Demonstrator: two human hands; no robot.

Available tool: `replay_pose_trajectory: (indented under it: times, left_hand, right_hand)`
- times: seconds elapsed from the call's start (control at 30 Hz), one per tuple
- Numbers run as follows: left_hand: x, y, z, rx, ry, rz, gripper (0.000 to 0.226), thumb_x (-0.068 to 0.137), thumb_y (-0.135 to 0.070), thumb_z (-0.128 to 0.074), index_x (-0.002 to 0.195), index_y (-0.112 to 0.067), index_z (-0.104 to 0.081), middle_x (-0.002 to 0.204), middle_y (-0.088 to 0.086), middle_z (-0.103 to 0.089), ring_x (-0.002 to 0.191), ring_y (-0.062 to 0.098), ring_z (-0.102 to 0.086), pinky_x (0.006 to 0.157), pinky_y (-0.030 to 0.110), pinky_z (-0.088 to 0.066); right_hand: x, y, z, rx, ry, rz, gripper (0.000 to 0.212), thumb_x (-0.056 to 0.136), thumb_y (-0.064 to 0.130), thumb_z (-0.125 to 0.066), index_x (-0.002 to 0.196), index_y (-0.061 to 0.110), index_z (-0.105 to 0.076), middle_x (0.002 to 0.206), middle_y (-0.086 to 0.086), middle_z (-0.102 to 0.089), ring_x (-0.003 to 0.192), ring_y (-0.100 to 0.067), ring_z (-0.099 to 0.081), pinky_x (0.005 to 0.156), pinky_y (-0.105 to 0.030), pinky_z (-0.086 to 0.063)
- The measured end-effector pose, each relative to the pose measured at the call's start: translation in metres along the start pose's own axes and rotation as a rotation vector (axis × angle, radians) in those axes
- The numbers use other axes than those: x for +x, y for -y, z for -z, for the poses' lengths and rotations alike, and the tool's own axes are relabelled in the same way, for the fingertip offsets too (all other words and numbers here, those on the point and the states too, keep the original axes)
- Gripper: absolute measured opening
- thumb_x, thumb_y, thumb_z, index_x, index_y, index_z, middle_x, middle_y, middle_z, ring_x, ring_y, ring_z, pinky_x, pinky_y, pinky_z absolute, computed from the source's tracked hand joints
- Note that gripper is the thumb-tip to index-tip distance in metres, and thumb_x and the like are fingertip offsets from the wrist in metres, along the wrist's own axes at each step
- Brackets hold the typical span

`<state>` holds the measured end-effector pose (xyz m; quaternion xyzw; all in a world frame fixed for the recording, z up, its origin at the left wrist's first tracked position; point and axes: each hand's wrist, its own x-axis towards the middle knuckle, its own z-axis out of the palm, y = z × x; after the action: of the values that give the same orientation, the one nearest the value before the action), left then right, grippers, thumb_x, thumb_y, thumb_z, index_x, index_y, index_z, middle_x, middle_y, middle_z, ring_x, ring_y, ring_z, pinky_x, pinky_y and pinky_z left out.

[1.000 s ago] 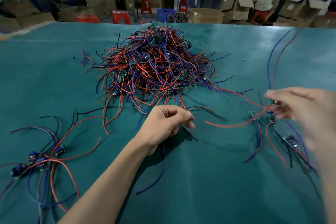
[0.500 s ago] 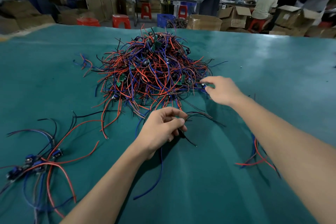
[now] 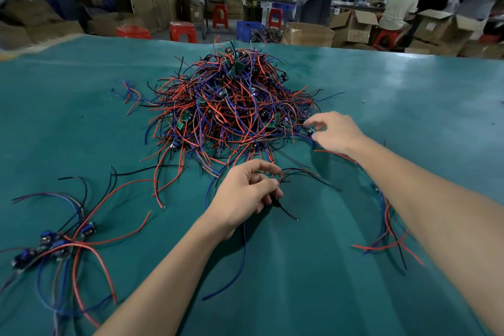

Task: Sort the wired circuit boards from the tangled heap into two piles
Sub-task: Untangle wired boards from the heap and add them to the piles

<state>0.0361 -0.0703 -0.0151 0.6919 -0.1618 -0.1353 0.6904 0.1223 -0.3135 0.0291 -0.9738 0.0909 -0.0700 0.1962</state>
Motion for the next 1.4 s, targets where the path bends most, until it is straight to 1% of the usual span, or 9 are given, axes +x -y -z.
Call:
replay_pose_trajectory:
  times: [0.2, 0.47, 0.6, 0.73, 0.83, 0.97, 1.17, 1.3, 1.4]
  left_hand:
    - [0.0, 0.0, 0.0, -0.007, -0.001, 0.002, 0.018, 0.094, 0.0, -0.056, 0.108, -0.008, -0.064, 0.073, 0.007, -0.071, 0.056, 0.011, -0.052, 0.045, 0.021, -0.038]
    - [-0.001, 0.0, 0.0, -0.014, 0.004, -0.01, 0.018, 0.094, 0.001, -0.055, 0.108, -0.005, -0.064, 0.073, 0.009, -0.07, 0.056, 0.013, -0.05, 0.045, 0.02, -0.038]
    - [-0.001, 0.0, 0.0, -0.012, 0.006, -0.021, 0.021, 0.095, 0.002, -0.053, 0.112, -0.005, -0.063, 0.076, 0.011, -0.072, 0.055, 0.011, -0.051, 0.045, 0.02, -0.039]
    - [0.0, -0.001, -0.003, -0.085, -0.003, -0.037, 0.023, 0.103, -0.01, -0.049, 0.123, -0.01, -0.059, 0.081, 0.014, -0.074, 0.053, 0.013, -0.055, 0.042, 0.02, -0.039]
    - [-0.001, -0.004, -0.004, -0.181, -0.02, -0.044, 0.027, 0.104, -0.027, -0.045, 0.126, -0.019, -0.059, 0.086, 0.018, -0.075, 0.053, 0.015, -0.059, 0.041, 0.019, -0.039]
    - [0.0, -0.008, -0.002, -0.276, -0.047, 0.008, 0.035, 0.103, -0.039, -0.042, 0.123, -0.02, -0.064, 0.094, 0.02, -0.074, 0.055, 0.019, -0.062, 0.042, 0.02, -0.039]
    - [-0.005, -0.006, -0.001, -0.203, 0.001, -0.018, 0.012, 0.092, -0.006, -0.064, 0.1, -0.008, -0.073, 0.083, 0.009, -0.069, 0.06, 0.013, -0.059, 0.05, 0.019, -0.039]
    - [-0.006, -0.008, 0.0, -0.214, 0.02, -0.025, 0.02, 0.09, -0.002, -0.063, 0.11, -0.004, -0.068, 0.084, 0.011, -0.064, 0.063, 0.014, -0.058, 0.054, 0.021, -0.042]
    - [-0.007, -0.007, 0.001, -0.21, 0.039, -0.036, 0.016, 0.09, -0.001, -0.063, 0.097, -0.011, -0.074, 0.085, 0.013, -0.065, 0.065, 0.013, -0.058, 0.055, 0.02, -0.042]
  right_hand:
    - [0.007, 0.001, 0.001, 0.028, -0.15, -0.011, 0.03, 0.078, 0.001, -0.075, 0.086, 0.03, -0.074, 0.094, -0.003, -0.075, 0.097, -0.028, -0.069, 0.085, -0.029, -0.053]
    - [-0.029, 0.032, 0.096, 0.763, -0.634, -0.081, 0.028, 0.072, 0.003, -0.064, 0.089, 0.023, -0.072, 0.08, -0.001, -0.072, 0.071, -0.017, -0.068, 0.07, -0.034, -0.057]
    - [-0.089, 0.058, 0.113, 1.415, -0.477, 0.058, 0.03, 0.078, -0.006, -0.053, 0.085, 0.015, -0.073, 0.07, 0.001, -0.066, 0.061, -0.017, -0.063, 0.056, -0.024, -0.049]
    - [-0.128, 0.064, 0.055, 1.718, -0.202, -0.144, 0.026, 0.087, -0.007, -0.045, 0.082, 0.01, -0.064, 0.068, -0.002, -0.062, 0.057, -0.015, -0.063, 0.053, -0.021, -0.051]
    - [-0.144, 0.059, 0.003, 1.675, -0.037, -0.25, 0.025, 0.087, -0.012, -0.05, 0.08, 0.01, -0.06, 0.067, -0.006, -0.062, 0.065, -0.02, -0.07, 0.06, -0.026, -0.057]
    - [-0.148, 0.052, -0.028, 1.37, -0.032, -0.134, 0.031, 0.072, -0.012, -0.072, 0.06, 0.016, -0.069, 0.068, -0.004, -0.066, 0.068, -0.018, -0.063, 0.071, -0.03, -0.051]
    - [-0.148, 0.047, -0.031, 1.256, 0.003, -0.07, 0.031, 0.064, -0.011, -0.084, 0.068, 0.017, -0.071, 0.071, -0.002, -0.069, 0.067, -0.015, -0.06, 0.067, -0.029, -0.047]
    - [-0.149, 0.047, -0.032, 1.231, 0.017, -0.007, 0.038, 0.065, -0.015, -0.085, 0.077, 0.018, -0.07, 0.074, 0.002, -0.073, 0.066, -0.01, -0.066, 0.065, -0.018, -0.053]
    - [-0.149, 0.046, -0.03, 1.168, 0.022, -0.013, 0.037, 0.064, -0.009, -0.089, 0.076, 0.022, -0.075, 0.075, -0.001, -0.074, 0.069, -0.012, -0.067, 0.068, -0.019, -0.054]
